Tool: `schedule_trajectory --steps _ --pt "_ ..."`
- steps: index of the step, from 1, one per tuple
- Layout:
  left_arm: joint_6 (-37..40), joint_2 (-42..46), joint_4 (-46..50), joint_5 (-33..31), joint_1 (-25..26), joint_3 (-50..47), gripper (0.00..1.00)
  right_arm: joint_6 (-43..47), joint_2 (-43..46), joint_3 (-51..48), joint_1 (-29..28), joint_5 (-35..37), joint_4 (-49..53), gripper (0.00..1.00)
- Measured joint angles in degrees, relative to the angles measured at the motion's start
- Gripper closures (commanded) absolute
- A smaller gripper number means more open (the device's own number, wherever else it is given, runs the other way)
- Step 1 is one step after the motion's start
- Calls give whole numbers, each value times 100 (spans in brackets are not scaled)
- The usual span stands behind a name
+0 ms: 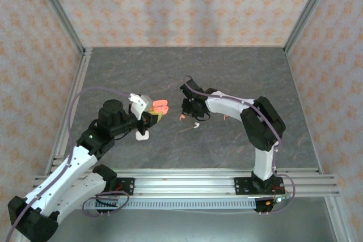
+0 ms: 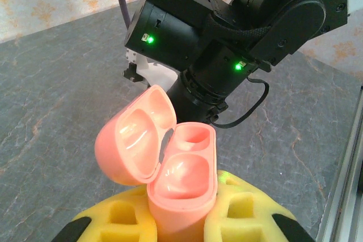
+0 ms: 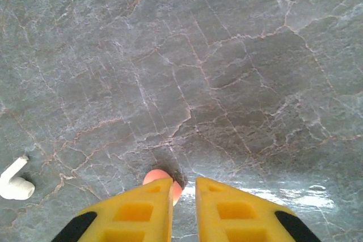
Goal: Insert wireless bluetooth earbuds into charging case
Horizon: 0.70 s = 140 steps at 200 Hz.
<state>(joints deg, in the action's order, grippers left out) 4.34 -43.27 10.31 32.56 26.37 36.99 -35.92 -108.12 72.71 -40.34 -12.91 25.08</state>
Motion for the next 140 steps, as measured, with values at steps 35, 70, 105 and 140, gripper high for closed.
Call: schedule_trajectory --steps 35,70,105,140 --pt "0 0 0 0 0 0 100 -317 37 -74 -7 -57 22 67" --pt "-33 0 0 17 0 0 100 -721 59 -310 -76 -175 -107 59" --pt "-35 0 0 20 0 2 100 -887 -68 -293 -251 -258 -195 58" --pt "-35 0 0 20 0 0 100 -914 -164 -149 -286 -234 -192 58"
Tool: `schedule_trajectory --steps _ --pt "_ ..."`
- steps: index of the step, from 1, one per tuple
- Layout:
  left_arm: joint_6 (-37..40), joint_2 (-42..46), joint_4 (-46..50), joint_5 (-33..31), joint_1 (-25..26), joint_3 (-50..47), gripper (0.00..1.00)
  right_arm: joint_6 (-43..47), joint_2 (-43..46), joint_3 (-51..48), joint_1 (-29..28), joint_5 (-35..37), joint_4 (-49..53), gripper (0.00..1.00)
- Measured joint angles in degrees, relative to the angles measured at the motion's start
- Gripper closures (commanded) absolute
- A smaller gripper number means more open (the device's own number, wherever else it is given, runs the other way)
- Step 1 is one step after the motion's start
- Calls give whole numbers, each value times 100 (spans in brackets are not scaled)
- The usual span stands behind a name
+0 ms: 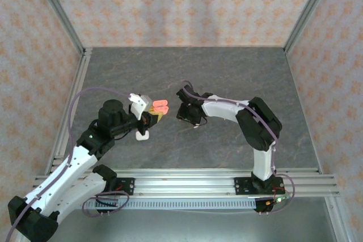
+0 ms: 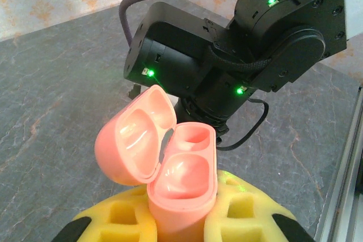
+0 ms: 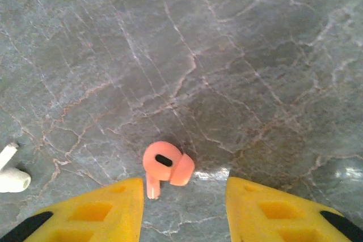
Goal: Insert wireless bluetooth earbuds into charging case
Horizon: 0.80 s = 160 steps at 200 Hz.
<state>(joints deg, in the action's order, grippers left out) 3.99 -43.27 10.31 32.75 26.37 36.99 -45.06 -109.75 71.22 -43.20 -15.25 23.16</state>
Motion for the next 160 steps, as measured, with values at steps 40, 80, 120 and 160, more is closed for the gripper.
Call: schedule_trajectory --steps 40,80,120,160 --pt "0 0 0 2 0 2 100 9 -243 302 -4 2 129 59" --pt "0 0 0 20 0 0 100 61 -378 557 -4 11 426 60" --pt "0 0 0 22 0 0 100 264 -599 927 -4 70 896 66" --pt "0 -42 -2 42 0 0 100 468 -737 1165 -4 122 1226 71"
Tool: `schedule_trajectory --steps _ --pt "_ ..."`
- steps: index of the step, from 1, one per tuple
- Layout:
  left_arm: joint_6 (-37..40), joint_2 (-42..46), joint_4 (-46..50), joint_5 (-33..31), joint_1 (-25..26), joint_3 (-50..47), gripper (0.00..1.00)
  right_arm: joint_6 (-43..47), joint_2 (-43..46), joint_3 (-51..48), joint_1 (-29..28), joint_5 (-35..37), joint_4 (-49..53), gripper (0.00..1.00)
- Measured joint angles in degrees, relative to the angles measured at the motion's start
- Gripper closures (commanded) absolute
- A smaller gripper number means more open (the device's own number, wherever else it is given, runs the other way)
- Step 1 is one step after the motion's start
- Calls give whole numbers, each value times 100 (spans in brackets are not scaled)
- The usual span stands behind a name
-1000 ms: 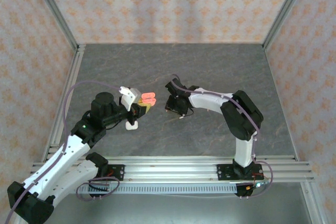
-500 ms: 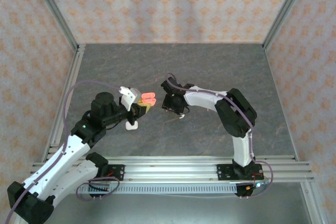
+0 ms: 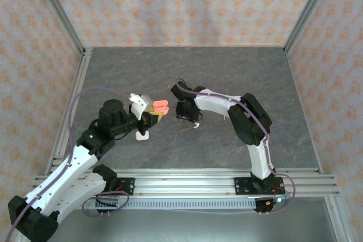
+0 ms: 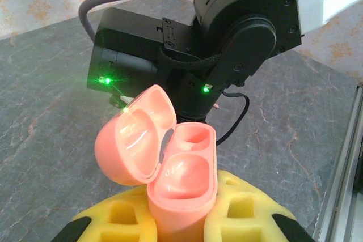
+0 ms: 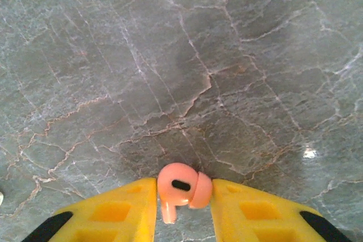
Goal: Insert wireless bluetooth earbuds into charging case
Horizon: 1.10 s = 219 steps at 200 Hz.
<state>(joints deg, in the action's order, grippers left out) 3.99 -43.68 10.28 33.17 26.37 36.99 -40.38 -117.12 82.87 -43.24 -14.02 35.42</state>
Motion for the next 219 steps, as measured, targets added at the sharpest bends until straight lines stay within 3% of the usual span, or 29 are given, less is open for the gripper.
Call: schedule_trajectory --steps 60,114,219 --pt "28 -140 0 136 0 0 100 417 -190 358 -7 164 227 81" --pt "63 -431 7 289 0 2 100 750 -245 439 -7 271 247 60" --pt "52 -157 101 295 0 -55 100 861 -269 625 70 319 531 61"
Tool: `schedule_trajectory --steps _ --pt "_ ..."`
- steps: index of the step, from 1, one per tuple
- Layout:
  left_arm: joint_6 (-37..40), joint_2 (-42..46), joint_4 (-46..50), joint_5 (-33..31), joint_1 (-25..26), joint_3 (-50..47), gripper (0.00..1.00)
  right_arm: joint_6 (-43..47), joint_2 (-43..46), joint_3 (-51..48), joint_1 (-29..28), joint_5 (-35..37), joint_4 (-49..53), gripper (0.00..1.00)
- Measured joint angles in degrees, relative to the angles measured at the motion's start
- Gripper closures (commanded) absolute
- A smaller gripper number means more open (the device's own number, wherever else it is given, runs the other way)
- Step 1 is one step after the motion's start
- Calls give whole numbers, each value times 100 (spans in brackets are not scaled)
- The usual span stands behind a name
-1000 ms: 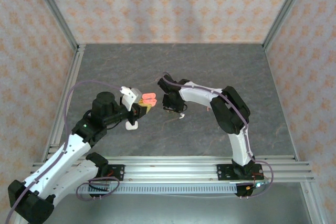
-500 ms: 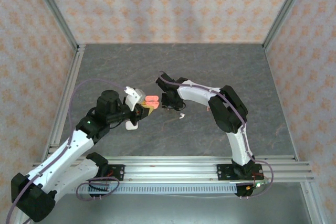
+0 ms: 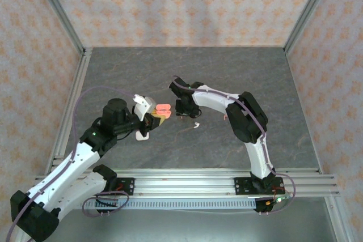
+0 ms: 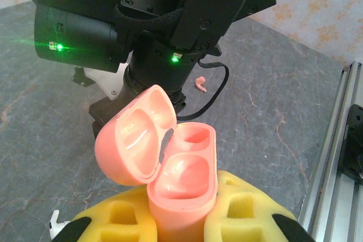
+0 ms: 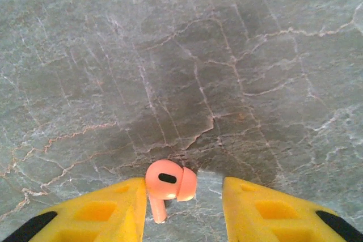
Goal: Insert wireless bluetooth earbuds into charging case
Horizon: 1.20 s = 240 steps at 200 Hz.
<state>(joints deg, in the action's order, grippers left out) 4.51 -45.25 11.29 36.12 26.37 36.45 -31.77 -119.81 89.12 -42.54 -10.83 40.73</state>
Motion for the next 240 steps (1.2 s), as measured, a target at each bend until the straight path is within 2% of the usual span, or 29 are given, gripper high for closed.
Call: schedule_trajectory --steps 43,109,158,240 --pt "-57 431 -166 -103 0 -378 100 39 -179 166 22 0 76 65" --pt "-57 461 -216 -96 0 -407 100 59 -267 354 22 -4 236 65" --pt "-57 461 -262 -61 0 -407 100 103 -372 487 22 -4 243 71" --pt "-57 411 -295 -57 0 -407 100 120 -424 562 22 -9 328 69"
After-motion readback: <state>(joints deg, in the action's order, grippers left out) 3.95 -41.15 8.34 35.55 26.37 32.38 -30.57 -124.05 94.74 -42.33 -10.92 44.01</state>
